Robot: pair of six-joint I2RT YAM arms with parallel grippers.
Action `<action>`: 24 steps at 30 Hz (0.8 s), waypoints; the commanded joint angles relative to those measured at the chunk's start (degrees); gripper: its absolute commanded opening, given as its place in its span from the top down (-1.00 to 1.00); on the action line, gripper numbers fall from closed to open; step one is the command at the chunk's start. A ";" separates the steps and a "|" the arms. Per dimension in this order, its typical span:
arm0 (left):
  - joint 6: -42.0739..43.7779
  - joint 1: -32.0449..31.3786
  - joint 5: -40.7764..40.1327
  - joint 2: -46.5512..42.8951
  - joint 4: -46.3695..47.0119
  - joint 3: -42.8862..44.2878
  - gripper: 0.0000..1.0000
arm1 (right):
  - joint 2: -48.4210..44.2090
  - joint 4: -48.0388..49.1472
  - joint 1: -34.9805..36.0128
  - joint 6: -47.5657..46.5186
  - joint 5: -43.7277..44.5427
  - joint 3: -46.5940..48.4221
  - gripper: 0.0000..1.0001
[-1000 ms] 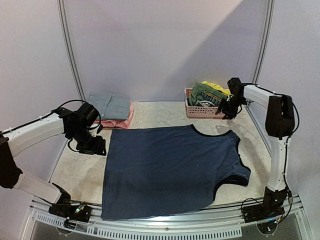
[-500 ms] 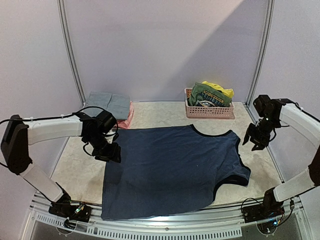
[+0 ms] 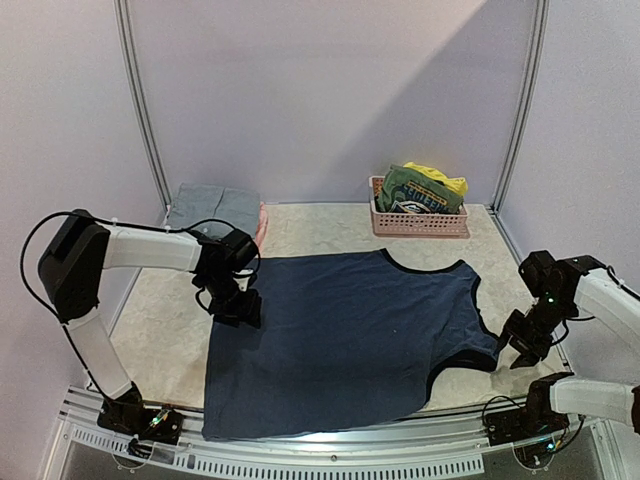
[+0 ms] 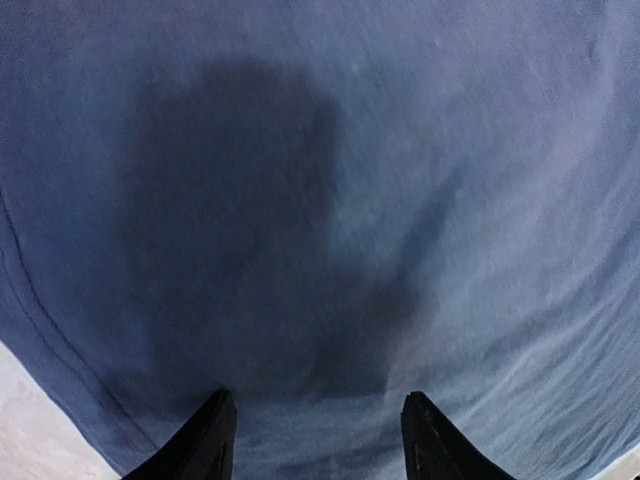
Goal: Fold and stack the mixed laundry pile
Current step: Move the bin to the corner of the board, then fold the flattened tank top at the center of the board.
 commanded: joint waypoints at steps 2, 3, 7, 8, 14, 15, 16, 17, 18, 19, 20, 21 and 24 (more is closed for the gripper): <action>1.94 1.62 -2.22 3.08 1.94 2.13 -0.14 | 0.50 7.13 0.18 2.37 -3.07 -5.31 0.05; 2.08 2.06 -2.49 3.56 2.08 2.26 -0.14 | 0.72 8.62 0.18 2.56 -3.43 -6.11 0.05; 2.59 4.42 -2.83 5.05 2.82 2.86 -0.14 | 2.22 13.40 0.17 3.78 -3.58 -8.26 0.06; 2.86 5.08 -2.75 5.36 3.09 3.11 -0.13 | 2.98 14.42 0.19 4.17 -3.58 -8.59 0.07; 4.90 6.64 -2.57 7.33 2.58 5.68 -0.13 | 6.47 19.17 0.16 4.97 -2.45 -9.30 0.17; 5.10 6.64 -2.61 7.60 2.47 5.97 -0.13 | 7.61 19.66 0.16 4.95 -2.22 -9.45 0.18; 5.28 6.68 -2.76 7.80 2.38 6.18 -0.13 | 8.26 19.78 0.14 4.78 -1.88 -9.62 0.20; 5.36 6.72 -2.77 7.97 2.37 6.30 -0.13 | 8.96 19.85 0.16 4.68 -1.55 -9.74 0.22; 5.32 6.79 -2.75 8.11 2.37 6.37 -0.13 | 9.70 19.91 0.18 4.48 -1.14 -9.84 0.25; 5.38 6.86 -2.75 8.13 2.44 6.41 -0.13 | 10.04 19.82 0.17 4.36 -0.65 -9.88 0.27; 5.36 6.94 -2.70 8.12 2.53 6.42 -0.13 | 10.44 19.77 0.10 4.23 0.09 -10.07 0.31; 5.38 7.03 -2.65 8.13 2.62 6.42 -0.13 | 10.64 19.73 0.13 4.08 0.49 -10.25 0.34; 5.57 7.36 -2.44 8.21 2.72 6.50 -0.13 | 11.61 19.44 0.16 3.39 2.28 -10.46 0.56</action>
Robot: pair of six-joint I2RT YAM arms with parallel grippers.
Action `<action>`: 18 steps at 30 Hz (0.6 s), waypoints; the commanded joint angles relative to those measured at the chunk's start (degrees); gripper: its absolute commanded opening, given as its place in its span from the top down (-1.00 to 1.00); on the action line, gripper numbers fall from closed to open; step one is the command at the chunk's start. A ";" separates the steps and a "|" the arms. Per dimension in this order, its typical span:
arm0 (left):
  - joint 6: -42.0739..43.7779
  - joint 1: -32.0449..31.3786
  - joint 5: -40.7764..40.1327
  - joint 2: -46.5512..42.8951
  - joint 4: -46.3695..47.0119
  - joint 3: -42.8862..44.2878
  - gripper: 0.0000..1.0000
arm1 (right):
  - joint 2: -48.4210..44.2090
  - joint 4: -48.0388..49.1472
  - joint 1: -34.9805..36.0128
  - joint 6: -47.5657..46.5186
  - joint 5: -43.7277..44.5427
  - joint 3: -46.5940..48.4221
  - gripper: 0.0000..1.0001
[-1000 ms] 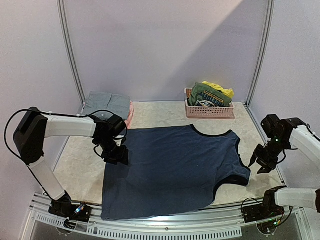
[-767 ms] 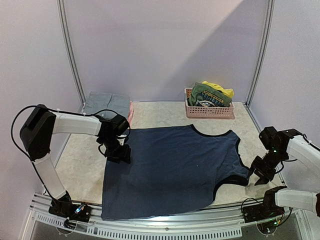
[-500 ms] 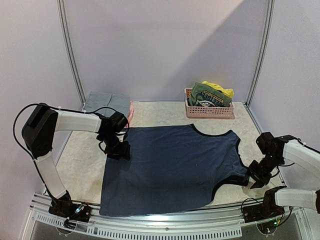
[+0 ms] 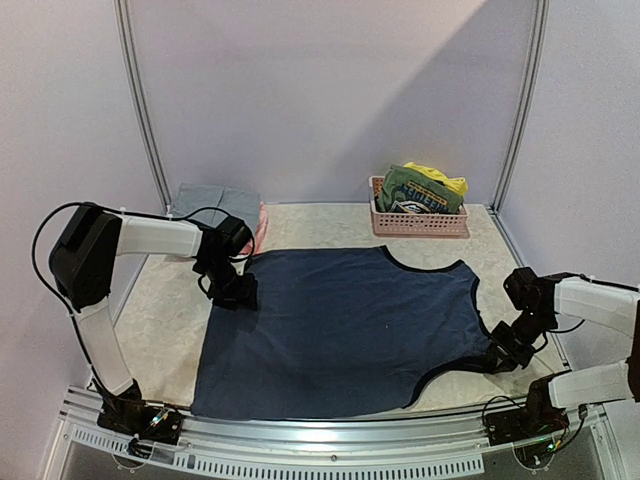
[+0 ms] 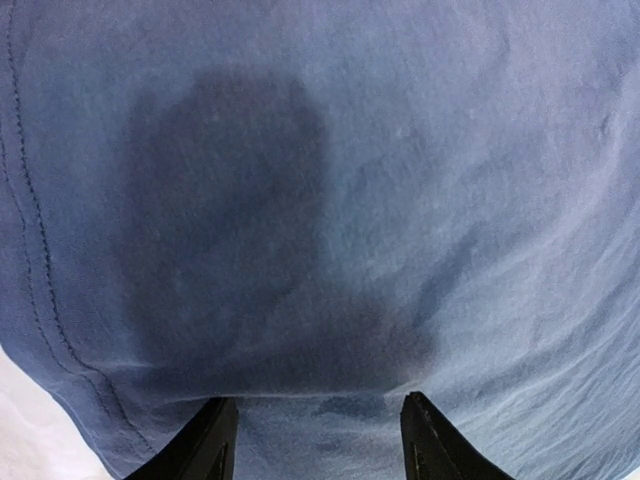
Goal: Fold and stack the mixed laundry pile
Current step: Fold the flattened tank top at the center of the board.
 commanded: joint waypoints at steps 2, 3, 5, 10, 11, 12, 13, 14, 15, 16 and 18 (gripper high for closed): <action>1.31 1.45 -0.80 2.34 1.13 0.33 -0.13 | 1.22 -0.39 0.17 -0.76 5.37 -0.33 0.74; 1.39 1.58 -0.73 2.29 1.04 0.45 -0.13 | 1.02 -1.27 0.13 -1.03 6.32 0.11 0.82; 1.57 1.77 -0.77 2.25 1.02 0.64 -0.13 | 0.67 -3.01 0.12 -1.72 7.87 1.54 0.94; 1.32 1.82 -0.55 1.71 1.01 0.74 -0.13 | 1.65 -5.91 0.16 -4.31 11.31 4.95 0.99; 1.20 1.77 -0.54 1.46 1.02 0.59 -0.14 | 2.06 -6.07 0.16 -5.18 11.74 5.65 0.99; 1.14 1.81 -0.54 1.01 1.02 0.38 -0.13 | 2.83 -6.45 0.16 -5.68 12.73 6.40 0.97; 1.03 1.82 -0.54 0.62 1.02 0.16 -0.13 | 3.51 -6.93 0.21 -6.37 14.06 7.12 0.96; 1.03 1.82 -0.61 0.13 0.83 0.02 -0.13 | 3.97 -7.33 0.17 -6.83 14.59 7.92 0.92; 1.05 1.75 -0.77 -0.37 0.50 0.00 -0.13 | 4.55 -7.66 0.16 -7.73 15.02 8.66 0.88; 1.06 1.73 -0.86 -0.91 0.14 -0.05 -0.14 | 4.74 -7.99 0.16 -8.41 15.15 9.29 0.82; 1.12 1.64 -1.05 -2.69 -0.38 -0.10 -0.14 | 4.54 -8.93 0.16 -9.51 15.03 10.71 0.72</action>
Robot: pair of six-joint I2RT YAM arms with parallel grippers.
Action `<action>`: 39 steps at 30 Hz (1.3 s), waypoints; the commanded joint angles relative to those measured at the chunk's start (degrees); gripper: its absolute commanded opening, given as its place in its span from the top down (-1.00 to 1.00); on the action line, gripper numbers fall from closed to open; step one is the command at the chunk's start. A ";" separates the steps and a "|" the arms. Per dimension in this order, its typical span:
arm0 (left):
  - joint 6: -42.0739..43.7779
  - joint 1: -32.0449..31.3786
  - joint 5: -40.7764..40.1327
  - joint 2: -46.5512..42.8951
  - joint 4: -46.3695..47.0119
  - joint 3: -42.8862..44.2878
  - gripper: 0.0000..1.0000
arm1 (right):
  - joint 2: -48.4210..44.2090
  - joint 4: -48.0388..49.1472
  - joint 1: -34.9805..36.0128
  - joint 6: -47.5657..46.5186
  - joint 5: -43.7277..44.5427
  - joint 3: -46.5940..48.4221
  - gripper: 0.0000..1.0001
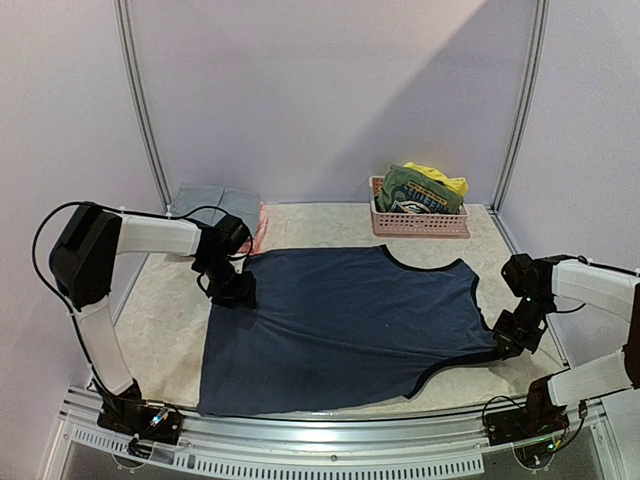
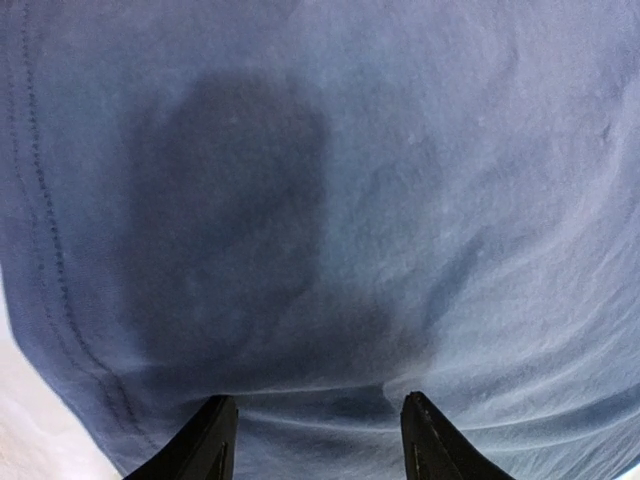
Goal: Fold and stack the mixed laundry pile
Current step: Fold the flattened tank top at the center of the board.
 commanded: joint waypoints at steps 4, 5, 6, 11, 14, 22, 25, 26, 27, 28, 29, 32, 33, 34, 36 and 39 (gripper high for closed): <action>0.41 0.34 -1.17 -6.36 -2.00 -0.69 -0.19 | -1.86 -4.97 0.11 -5.29 2.76 5.03 0.48; 0.33 0.17 -1.28 -7.54 -2.42 -0.83 -0.20 | -2.47 -5.47 0.12 -5.69 2.24 5.37 0.44; 0.19 -0.07 -1.41 -8.60 -2.93 -0.97 -0.23 | -3.29 -5.94 0.10 -6.09 1.81 5.63 0.36; -1.08 -1.64 -2.75 -15.22 -6.84 -2.24 -0.31 | -8.24 -9.08 0.12 -7.73 -0.61 7.62 0.17; -2.65 -3.13 -3.64 -20.90 -9.50 -4.59 -0.35 | -11.12 -10.60 0.12 -8.40 -1.63 9.23 0.07; -10.79 -8.75 -4.17 -37.97 -17.50 -14.53 -0.35 | -15.50 -9.46 0.36 -8.60 -7.88 11.41 -0.14; -14.43 -10.78 -3.95 -44.28 -21.40 -17.81 -0.33 | -16.05 -7.59 1.45 -8.35 -9.79 12.10 -0.32; -15.72 -11.51 -3.76 -46.40 -22.47 -18.68 -0.33 | -16.06 -6.65 2.06 -8.19 -10.51 12.22 -0.37; -16.94 -12.30 -3.66 -48.40 -23.56 -19.43 -0.32 | -16.00 -5.64 2.78 -8.03 -11.14 12.41 -0.42; -18.27 -13.14 -3.68 -50.10 -24.50 -20.14 -0.32 | -15.73 -4.79 3.66 -7.66 -11.41 12.63 -0.44; -19.52 -14.08 -3.71 -51.86 -25.65 -20.74 -0.31 | -15.41 -3.68 4.73 -7.37 -11.46 12.84 -0.45; -23.85 -16.68 -3.43 -56.39 -28.78 -22.33 -0.28 | -13.27 -1.62 8.54 -6.30 -11.12 13.53 -0.48; -25.01 -17.61 -3.40 -57.35 -29.60 -22.79 -0.27 | -12.77 -0.72 9.87 -5.89 -11.11 13.58 -0.48; -26.16 -18.67 -3.28 -58.14 -30.33 -23.25 -0.26 | -12.10 0.27 11.66 -5.48 -11.16 13.52 -0.49; -28.25 -20.65 -3.03 -59.28 -31.41 -24.04 -0.24 | -10.87 2.35 14.07 -4.49 -11.27 13.27 -0.49; -31.38 -24.35 -3.34 -59.98 -33.13 -24.59 -0.24 | -8.65 4.88 16.96 -3.96 -11.74 13.20 -0.50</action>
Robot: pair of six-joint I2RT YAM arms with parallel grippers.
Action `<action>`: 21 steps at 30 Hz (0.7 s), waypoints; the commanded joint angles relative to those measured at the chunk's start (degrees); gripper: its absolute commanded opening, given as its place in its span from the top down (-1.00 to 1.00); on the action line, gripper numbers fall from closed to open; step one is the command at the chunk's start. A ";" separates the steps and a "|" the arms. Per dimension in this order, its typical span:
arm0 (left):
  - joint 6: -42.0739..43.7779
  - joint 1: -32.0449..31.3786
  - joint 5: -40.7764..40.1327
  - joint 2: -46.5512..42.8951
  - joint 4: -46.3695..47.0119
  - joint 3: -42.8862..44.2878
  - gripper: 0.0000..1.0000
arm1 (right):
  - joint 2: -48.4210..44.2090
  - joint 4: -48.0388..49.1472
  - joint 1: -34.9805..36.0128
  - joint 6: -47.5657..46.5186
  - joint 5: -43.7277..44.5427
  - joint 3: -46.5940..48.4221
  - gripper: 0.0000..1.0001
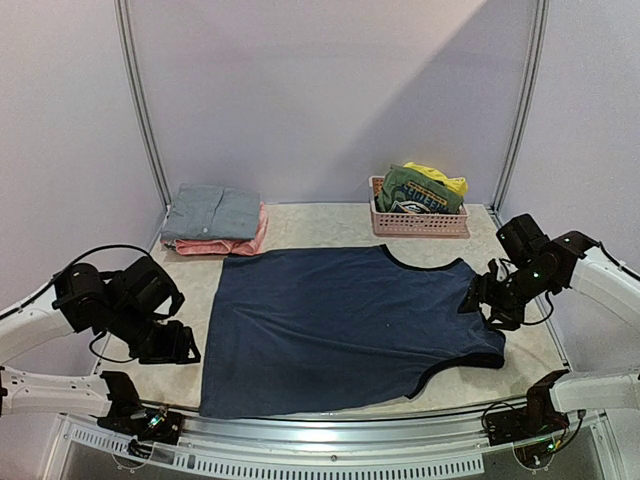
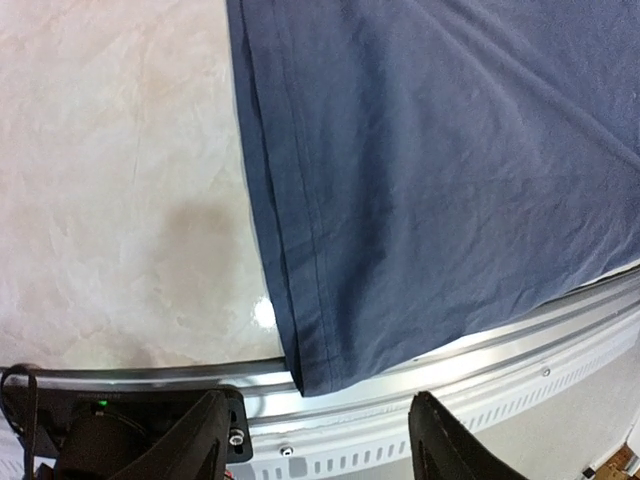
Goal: Fold and stack the mixed laundry pile
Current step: Fold the flattened tank top at the center of the board.
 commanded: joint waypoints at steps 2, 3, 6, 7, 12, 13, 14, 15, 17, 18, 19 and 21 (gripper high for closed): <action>-8.55 -6.90 -0.54 -1.13 -5.98 -1.34 -0.23 | 3.51 6.02 4.65 1.68 -1.15 0.98 -0.51; -9.74 -8.14 -0.82 -1.53 -6.66 -1.38 -0.23 | 4.36 6.57 5.22 1.58 -1.21 1.08 -0.51; -13.26 -11.84 -0.56 -2.80 -7.42 -3.10 -0.19 | 5.60 8.27 6.08 1.65 -1.49 0.85 -0.51; -14.47 -12.82 -0.12 -3.09 -7.24 -4.02 -0.15 | 6.31 8.70 6.28 1.72 -1.56 0.83 -0.51; -19.54 -19.03 0.65 -3.53 -4.19 -7.78 -0.11 | 8.38 10.58 6.89 1.83 -1.85 0.96 -0.52; -20.04 -19.92 1.25 -3.14 -2.55 -8.89 -0.10 | 8.56 10.93 6.99 1.91 -1.92 0.87 -0.52; -20.31 -20.67 1.71 -2.76 -0.68 -10.06 -0.09 | 8.77 11.20 7.04 1.96 -1.96 0.77 -0.52; -20.52 -21.58 1.95 -2.08 1.28 -10.89 -0.08 | 8.92 11.32 7.19 2.00 -2.02 0.62 -0.51; -20.76 -23.03 1.49 -0.58 4.84 -11.87 -0.06 | 8.93 11.50 7.32 1.88 -1.98 0.28 -0.52; -20.74 -23.49 1.29 0.45 6.38 -12.31 -0.05 | 8.89 11.37 7.39 1.84 -2.00 0.14 -0.52; -20.67 -23.83 1.23 1.39 7.92 -12.77 -0.04 | 8.75 11.23 7.39 1.83 -1.95 -0.06 -0.52; -20.36 -24.39 1.67 3.96 11.44 -14.06 -0.02 | 8.21 10.96 7.46 1.90 -1.73 -0.66 -0.52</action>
